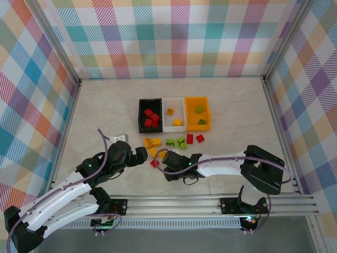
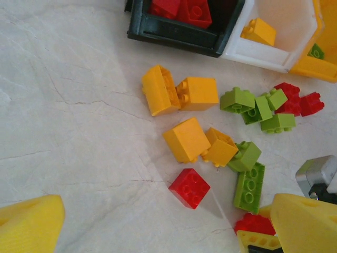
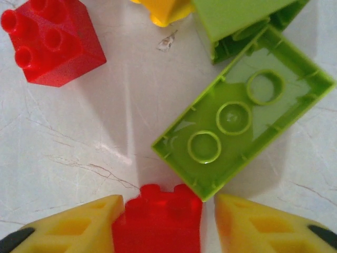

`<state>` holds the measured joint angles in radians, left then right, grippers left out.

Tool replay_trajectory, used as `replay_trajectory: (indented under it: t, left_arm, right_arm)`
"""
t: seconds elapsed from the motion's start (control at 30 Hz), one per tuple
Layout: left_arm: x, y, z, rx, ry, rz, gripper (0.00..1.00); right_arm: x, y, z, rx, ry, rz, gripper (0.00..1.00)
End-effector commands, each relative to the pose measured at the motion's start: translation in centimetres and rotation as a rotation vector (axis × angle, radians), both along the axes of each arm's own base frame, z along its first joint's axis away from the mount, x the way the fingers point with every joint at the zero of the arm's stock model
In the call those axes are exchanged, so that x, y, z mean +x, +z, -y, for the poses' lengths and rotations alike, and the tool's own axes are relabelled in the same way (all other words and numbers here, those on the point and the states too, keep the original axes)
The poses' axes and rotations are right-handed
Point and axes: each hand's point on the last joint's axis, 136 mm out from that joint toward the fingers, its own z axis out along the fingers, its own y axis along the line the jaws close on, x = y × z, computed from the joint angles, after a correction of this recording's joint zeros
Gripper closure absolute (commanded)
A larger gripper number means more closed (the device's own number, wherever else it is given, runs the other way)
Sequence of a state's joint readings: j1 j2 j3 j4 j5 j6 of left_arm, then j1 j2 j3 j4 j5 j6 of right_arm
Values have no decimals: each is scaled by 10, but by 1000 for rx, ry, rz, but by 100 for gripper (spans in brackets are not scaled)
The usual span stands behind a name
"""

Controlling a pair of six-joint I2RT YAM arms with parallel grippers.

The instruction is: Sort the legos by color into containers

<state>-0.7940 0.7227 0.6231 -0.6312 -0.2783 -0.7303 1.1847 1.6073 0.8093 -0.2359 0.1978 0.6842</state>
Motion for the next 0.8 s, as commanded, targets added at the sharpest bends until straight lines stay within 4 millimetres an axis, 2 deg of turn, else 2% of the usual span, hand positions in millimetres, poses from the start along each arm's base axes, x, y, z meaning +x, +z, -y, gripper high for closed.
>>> replay_trajectory:
  t: [0.0,0.1,0.2,0.33,0.43,0.63,0.77]
  left_arm:
    - [-2,-5,-11,48,27,-3,0]
    - [-2,-3,-16,67,43,7,0]
    - [-2,-1,-20,71,54,20,0]
    - [-2,-3,-24,80,67,23,0]
    - [-3,-9,-23,88,63,7,0]
    - [-6,-25,-15,88,29,-37,0]
    - [-5,-32,-6,80,-4,-52,0]
  right_arm:
    - [2,10,-9,27,4,17,59]
    - [4,25,-12,62,8,42,66]
    - [21,57,-17,100,10,122,67]
    - [72,101,-33,176,-7,192,67]
    - [116,123,-50,216,-20,226,67]
    - [193,130,-89,230,-48,248,65]
    - [240,122,-107,231,-95,252,65]
